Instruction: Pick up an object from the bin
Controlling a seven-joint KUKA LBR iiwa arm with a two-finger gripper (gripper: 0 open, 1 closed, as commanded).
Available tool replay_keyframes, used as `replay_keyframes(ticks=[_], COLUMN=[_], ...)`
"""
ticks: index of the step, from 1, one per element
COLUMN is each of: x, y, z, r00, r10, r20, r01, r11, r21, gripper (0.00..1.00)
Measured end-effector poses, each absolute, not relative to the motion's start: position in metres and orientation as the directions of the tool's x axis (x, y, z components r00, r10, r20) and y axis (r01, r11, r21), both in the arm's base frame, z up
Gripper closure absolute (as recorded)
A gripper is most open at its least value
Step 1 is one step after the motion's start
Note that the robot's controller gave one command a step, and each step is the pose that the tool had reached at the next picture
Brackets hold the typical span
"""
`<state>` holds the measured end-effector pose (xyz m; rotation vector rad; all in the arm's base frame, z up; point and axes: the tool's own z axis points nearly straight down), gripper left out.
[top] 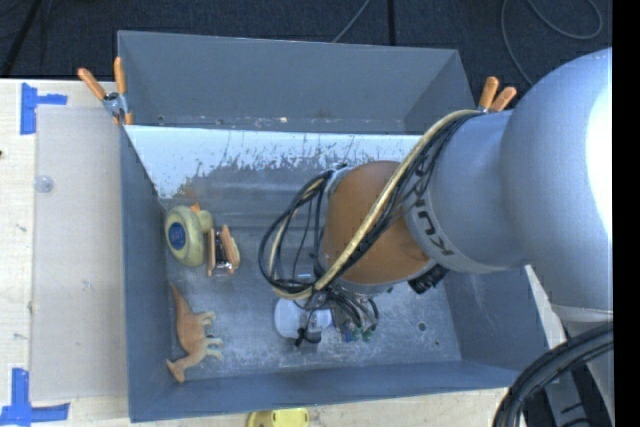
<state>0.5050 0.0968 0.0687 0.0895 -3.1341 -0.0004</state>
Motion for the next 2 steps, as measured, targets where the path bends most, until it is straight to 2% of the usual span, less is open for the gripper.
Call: replay_keyframes(ticks=[1,2], x=[0.505,0.504], y=[0.097,0.097], z=[0.069,0.195], r00=[-0.998,-0.996], r10=[-0.056,-0.089], r20=[0.006,0.007], r01=[-0.056,-0.089], r11=[0.998,0.996], r21=[0.000,0.001], gripper=[1.00,1.00])
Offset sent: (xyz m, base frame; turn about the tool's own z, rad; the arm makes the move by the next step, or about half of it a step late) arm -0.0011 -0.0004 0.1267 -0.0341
